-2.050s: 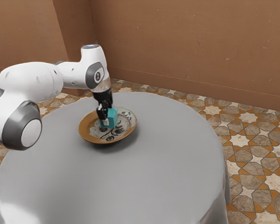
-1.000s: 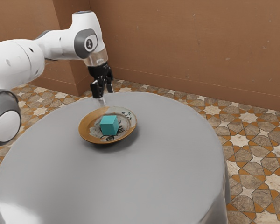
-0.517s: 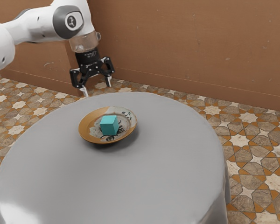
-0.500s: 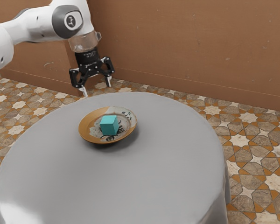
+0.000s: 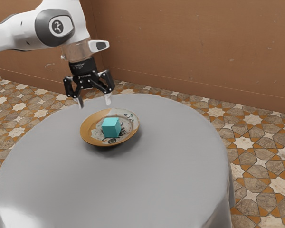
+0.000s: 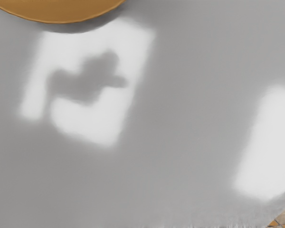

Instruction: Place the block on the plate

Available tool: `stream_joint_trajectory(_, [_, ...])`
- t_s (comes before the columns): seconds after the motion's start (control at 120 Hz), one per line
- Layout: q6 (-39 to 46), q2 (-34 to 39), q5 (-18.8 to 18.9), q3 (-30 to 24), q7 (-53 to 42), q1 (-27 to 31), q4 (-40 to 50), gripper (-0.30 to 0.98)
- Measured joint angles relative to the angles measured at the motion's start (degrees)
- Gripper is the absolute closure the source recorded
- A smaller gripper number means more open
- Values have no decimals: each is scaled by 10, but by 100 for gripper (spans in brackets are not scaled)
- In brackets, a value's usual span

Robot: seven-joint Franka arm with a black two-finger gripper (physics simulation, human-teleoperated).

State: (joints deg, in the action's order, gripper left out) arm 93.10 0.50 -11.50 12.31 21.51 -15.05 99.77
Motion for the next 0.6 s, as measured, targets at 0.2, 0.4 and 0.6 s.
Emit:
stream_joint_trajectory(0.2, [19, -3, 0, -1, -73, -5, 8, 0])
stream_joint_trajectory(0.4, [48, -14, 23, -1, -126, -10, 18, 0])
stream_joint_trajectory(0.6, [60, -22, 40, 2, -163, -5, 15, 0])
